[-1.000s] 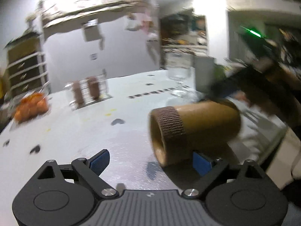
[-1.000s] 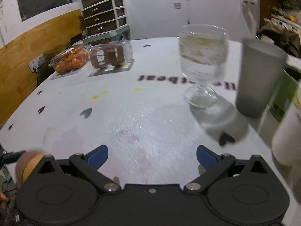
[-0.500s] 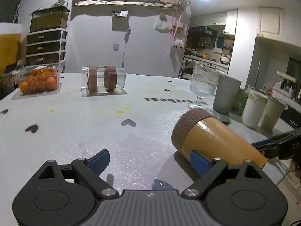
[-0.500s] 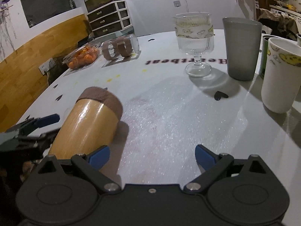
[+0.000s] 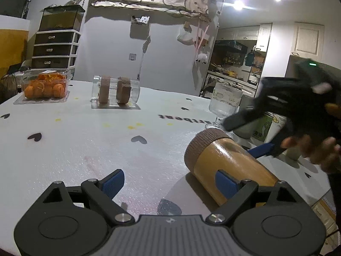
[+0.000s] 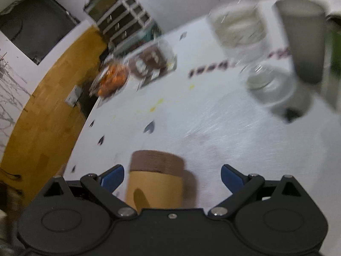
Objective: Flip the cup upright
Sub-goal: 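Grasp the tan cup's sleeve end with the right tool while the left tool releases it, then rotate the tan cup upright with the right tool and set it beside the grey cups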
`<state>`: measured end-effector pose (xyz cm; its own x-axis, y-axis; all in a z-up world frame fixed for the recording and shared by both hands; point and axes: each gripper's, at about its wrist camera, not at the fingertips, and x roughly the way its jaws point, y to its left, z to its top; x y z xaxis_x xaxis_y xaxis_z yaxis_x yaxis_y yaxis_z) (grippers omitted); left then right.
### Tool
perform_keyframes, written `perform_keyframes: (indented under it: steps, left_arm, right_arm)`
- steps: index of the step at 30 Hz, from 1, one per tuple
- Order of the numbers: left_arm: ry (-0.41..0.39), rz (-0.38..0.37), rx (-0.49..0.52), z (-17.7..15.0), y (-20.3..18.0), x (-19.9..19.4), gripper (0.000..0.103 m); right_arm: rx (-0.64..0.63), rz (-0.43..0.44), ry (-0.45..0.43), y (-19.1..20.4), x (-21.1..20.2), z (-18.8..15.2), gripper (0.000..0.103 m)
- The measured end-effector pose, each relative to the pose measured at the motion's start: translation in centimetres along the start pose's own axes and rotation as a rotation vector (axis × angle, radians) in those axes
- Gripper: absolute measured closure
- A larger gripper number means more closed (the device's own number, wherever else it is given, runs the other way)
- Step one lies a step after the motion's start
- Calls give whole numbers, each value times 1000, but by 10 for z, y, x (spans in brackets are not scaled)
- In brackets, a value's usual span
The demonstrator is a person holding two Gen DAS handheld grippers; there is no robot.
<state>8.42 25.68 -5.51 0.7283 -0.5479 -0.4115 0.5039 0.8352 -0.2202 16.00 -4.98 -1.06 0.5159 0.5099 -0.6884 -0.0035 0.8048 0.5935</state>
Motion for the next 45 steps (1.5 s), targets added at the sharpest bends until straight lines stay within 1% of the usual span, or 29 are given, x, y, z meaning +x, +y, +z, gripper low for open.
perform_keyframes:
  steps: [2,4,5,6,7,9,12,16,20,22,26,30,34,37,41,45]
  left_arm:
    - [3,-5,-2,0,0,1,11]
    - [7,-9,-3,-1,1,2,11]
    - [9,-10,-4,-1,1,2,11]
    - [10,-11,-3,-1,1,3,11]
    - [7,-10,-2,-2,1,2,11]
    - [4,-13,-2,-2,2,1,11]
    - [-4,-17,-7,-1,3,-2,11]
    - [-20,-22,0,-1,0,-6,11]
    - [-33,-25,9,0,-4,-9,11]
    - [-35,-25,16,1,-6,-10,11]
    - [-37,-24,30,1,-12,-10,11]
    - [-35,-25,37,0,-15,-9,11]
    - [-28,-25,41,-1,-16,-7,11]
    - [-24,-25,44,-2,-17,-6,11]
    - [-24,-25,44,-1,-18,-6,11]
    - [-22,-26,46,-1,-19,-3,11]
  right_arm:
    - [24,4,69,4,19,8,6]
    - [30,4,118,6,34,12,8]
    - [22,5,139,9,41,12,9]
    - [12,2,152,11,46,13,14]
    - [-6,0,151,14,47,12,15]
    - [-46,-25,150,20,46,11,29]
    - [-75,-17,133,21,38,9,30]
    - [-144,-41,57,21,6,6,30]
    - [-241,-73,-79,21,-38,-5,30]
    - [-271,-83,-125,19,-54,-8,30]
    - [-315,-145,-221,13,-75,-8,30]
    - [-315,-229,-318,4,-82,3,30]
    - [-319,-369,-418,-7,-82,15,30]
    - [-345,-461,-472,-12,-78,20,30]
    - [-329,-501,-509,-22,-80,27,30]
    - [-326,-541,-510,-26,-75,28,30]
